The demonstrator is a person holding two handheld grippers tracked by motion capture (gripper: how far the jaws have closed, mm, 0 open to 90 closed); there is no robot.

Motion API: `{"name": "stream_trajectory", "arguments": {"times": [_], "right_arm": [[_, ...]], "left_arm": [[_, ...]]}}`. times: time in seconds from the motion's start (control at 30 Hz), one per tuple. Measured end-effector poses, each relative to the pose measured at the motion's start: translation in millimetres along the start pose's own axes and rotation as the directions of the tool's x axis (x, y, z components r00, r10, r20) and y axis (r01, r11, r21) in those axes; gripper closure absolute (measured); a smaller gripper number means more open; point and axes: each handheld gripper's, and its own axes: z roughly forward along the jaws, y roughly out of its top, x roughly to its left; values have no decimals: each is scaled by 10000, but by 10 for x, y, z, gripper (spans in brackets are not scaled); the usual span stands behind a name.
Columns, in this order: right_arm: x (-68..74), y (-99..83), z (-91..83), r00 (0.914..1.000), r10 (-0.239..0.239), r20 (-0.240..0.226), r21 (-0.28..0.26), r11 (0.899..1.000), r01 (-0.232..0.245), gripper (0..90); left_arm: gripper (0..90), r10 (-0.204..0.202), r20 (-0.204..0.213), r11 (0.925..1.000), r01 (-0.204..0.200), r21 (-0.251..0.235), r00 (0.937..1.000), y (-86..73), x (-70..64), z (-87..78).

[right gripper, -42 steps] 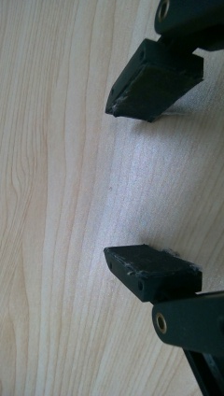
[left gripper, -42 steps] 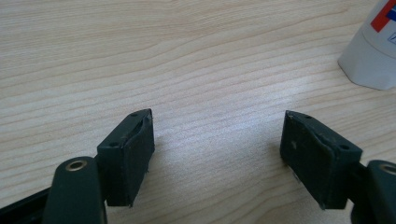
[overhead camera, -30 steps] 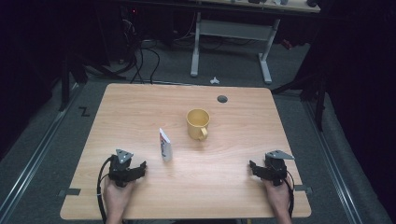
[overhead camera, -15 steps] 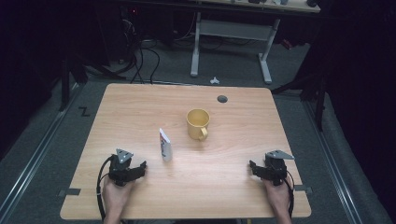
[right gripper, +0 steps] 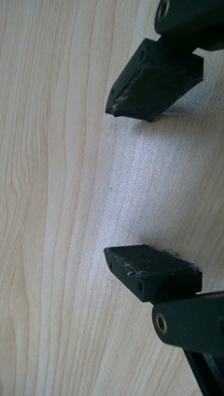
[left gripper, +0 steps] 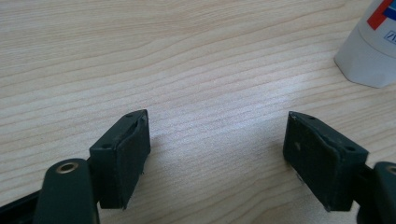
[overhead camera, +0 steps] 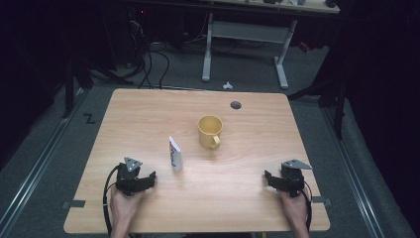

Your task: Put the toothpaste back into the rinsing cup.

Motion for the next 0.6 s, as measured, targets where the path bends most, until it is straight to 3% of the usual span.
{"name": "stream_trajectory", "arguments": {"times": [0.33, 0.6], "right_arm": [[0, 0, 0, 10000, 2, 0, -2, 10000, -2, 266], [1, -2, -2, 10000, 11, 7, 2, 10000, -11, 266]], "left_arm": [[247, -55, 484, 9997, 67, -246, 9988, -7, -23, -61], [240, 91, 1090, 9983, -26, -589, 9940, 12, -61, -137]]}}
